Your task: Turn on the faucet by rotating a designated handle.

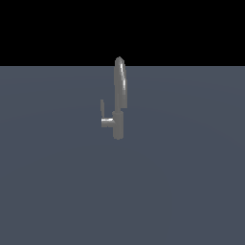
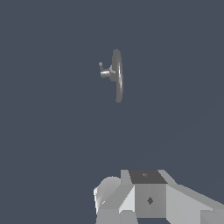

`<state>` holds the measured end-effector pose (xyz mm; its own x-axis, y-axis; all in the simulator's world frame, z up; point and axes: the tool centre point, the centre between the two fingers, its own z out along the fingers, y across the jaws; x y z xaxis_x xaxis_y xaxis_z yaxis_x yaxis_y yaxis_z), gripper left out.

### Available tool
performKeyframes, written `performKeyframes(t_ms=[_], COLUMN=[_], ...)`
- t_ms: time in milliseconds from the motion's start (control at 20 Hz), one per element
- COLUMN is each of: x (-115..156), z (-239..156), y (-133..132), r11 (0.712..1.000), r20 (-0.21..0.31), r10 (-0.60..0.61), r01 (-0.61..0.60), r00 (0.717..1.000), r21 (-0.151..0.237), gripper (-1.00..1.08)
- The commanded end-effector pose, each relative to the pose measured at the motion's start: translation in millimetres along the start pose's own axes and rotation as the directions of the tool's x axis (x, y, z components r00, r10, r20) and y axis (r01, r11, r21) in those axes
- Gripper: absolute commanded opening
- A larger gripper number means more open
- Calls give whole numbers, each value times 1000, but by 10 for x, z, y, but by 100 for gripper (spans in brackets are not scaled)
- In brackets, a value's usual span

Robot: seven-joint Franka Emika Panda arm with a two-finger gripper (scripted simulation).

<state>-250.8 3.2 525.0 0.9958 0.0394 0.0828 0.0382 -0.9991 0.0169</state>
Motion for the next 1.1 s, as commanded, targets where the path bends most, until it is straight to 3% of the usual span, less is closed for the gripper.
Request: performKeyframes(t_ms=[0,550,800,1050], x=[1,34,75,143], z=[-3,-159,-321,-511], y=[2,-92,-214,-409], r11=[1000,997,988,964], r20=[0,-58,-125,-216], r10=[-1,68,143,238], r01=[1,-70,-149,-258], r00=[1000,996,982,947], r21=[0,-24,-46,-68], gripper=[-100,-100,-100,-100])
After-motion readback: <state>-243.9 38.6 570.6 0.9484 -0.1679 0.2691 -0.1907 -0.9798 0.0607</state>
